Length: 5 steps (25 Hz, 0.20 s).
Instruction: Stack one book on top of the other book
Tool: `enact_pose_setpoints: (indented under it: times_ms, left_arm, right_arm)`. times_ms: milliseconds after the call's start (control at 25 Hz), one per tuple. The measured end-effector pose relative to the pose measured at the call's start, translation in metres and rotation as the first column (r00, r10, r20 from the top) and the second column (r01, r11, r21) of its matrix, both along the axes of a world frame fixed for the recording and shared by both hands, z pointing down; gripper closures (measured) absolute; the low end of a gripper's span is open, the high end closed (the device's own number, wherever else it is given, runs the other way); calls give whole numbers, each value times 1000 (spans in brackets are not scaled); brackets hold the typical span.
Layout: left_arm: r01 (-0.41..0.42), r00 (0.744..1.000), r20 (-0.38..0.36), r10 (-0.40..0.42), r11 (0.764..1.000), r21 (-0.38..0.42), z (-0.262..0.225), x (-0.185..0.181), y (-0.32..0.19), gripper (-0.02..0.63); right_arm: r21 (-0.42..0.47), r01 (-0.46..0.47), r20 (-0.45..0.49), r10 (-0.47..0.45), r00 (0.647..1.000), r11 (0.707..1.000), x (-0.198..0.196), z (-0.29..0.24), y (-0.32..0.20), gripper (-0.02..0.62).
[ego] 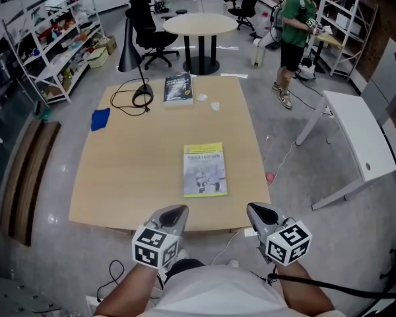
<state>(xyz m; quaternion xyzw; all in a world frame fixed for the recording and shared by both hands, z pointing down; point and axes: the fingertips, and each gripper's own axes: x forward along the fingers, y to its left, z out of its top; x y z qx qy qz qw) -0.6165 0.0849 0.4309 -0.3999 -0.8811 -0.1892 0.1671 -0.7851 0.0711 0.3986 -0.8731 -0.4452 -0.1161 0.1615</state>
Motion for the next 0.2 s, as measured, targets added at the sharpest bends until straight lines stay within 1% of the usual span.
enact_pose_setpoints:
  times_ms: [80, 200]
  left_arm:
    - [-2, 1000, -6, 2, 1000, 4, 0, 0, 1, 601]
    - [-3, 1000, -10, 3, 1000, 10, -1, -2, 1, 601]
  right_arm:
    - [2, 0, 15, 0, 1000, 1000, 0, 1, -1, 594]
    - [14, -1, 15, 0, 1000, 1000, -2, 2, -1, 594]
